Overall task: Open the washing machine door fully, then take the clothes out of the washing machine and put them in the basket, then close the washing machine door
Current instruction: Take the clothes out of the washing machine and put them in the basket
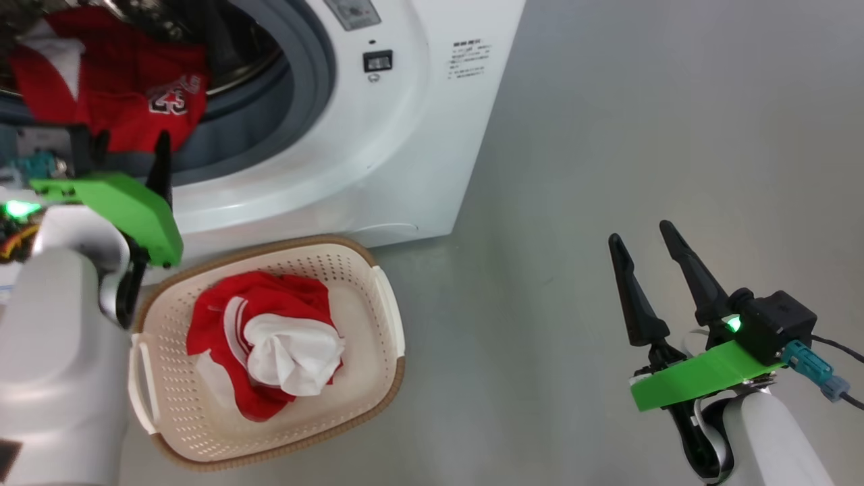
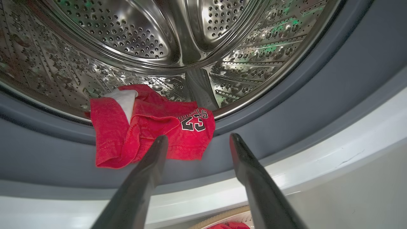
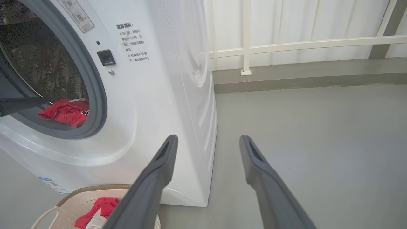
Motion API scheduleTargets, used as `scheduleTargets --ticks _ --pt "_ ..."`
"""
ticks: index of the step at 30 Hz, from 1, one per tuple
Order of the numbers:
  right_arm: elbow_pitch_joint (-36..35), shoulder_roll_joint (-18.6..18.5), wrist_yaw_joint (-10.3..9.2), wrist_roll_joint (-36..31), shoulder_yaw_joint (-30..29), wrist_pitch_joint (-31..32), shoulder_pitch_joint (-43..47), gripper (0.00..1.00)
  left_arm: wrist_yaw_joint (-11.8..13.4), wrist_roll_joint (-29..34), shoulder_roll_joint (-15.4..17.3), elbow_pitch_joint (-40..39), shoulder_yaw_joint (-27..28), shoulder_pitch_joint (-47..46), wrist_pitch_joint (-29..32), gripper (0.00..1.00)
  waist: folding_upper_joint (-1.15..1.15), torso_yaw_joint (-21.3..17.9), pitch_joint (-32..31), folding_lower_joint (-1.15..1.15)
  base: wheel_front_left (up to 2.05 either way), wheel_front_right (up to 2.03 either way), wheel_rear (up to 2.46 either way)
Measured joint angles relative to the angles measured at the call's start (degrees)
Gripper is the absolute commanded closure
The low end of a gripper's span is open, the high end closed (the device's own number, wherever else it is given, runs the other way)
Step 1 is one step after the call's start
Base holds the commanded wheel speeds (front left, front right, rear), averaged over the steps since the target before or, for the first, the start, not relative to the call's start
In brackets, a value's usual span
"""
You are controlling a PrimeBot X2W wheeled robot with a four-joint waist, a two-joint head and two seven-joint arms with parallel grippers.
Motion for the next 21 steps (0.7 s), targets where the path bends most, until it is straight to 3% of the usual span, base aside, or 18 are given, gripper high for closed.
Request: scheduleTargets --ticks 21 --pt "-0.5 2.3 0.00 1.6 2.1 0.0 -5.6 0.00 0.5 5.6 6.8 24.2 -5.5 -21.2 1.6 0.00 0.00 -4.8 8.5 0.00 0.00 0.00 0.00"
